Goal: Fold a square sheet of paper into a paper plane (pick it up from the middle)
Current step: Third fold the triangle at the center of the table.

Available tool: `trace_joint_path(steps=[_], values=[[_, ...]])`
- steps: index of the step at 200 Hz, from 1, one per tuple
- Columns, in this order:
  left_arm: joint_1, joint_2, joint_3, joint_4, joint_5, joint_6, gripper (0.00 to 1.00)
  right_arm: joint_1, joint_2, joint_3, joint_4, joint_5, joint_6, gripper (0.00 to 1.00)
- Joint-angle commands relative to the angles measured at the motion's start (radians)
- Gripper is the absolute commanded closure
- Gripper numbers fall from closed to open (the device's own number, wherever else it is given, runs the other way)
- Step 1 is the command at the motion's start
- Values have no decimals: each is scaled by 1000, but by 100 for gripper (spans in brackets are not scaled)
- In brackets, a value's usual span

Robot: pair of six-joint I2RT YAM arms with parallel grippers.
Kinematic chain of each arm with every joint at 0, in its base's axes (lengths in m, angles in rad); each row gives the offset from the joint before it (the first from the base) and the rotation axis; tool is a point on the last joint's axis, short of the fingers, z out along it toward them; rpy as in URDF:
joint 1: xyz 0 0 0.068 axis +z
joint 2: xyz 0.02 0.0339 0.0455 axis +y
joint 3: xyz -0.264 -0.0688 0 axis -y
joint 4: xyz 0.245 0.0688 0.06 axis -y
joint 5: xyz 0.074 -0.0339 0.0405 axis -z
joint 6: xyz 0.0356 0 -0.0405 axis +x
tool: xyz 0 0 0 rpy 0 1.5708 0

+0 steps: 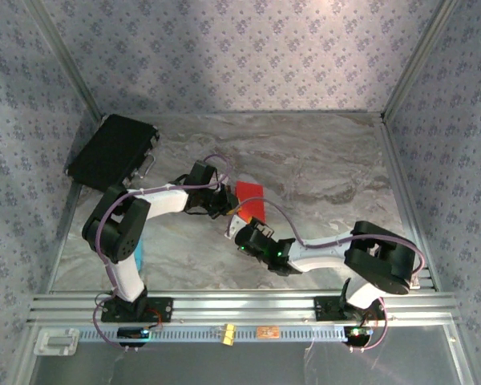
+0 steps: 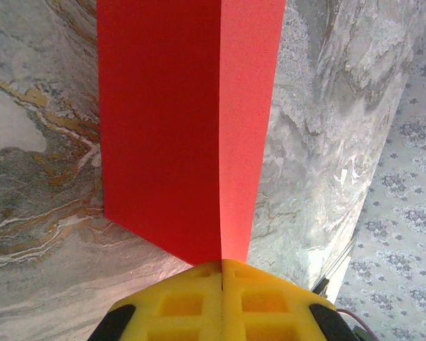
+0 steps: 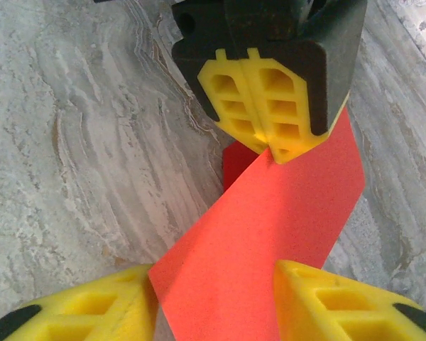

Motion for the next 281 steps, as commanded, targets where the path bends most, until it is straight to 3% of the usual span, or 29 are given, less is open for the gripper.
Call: trace_joint_path(steps=[1,71,155,194,213,240,262,281], values=[[4,-15,19,-26,24,17,99,7,-33,-15,7,19,28,61],[6,-14,19,-22,23,12,99,0,-42,-40,31,9,60,73],[4,-8,20,-14,27,10,99,-12,-35,-34,60,-30,79,75],[4,-12,19,-14,26,11,98,-18,-40,-37,45,-39,87,87],[6,-23,22,-25,16,20,91,-25,-47,-38,39,-50,96,89],[21,-77,21,-92,-58,53,70,-59,-71,-36,13,-144,154,92],[49,-132,30,-173,-126,87,52,-114,-102,-31,-12,-314,228,93],[73,-166,49,-234,-150,117,50,-175,-122,-20,-49,-481,292,94]])
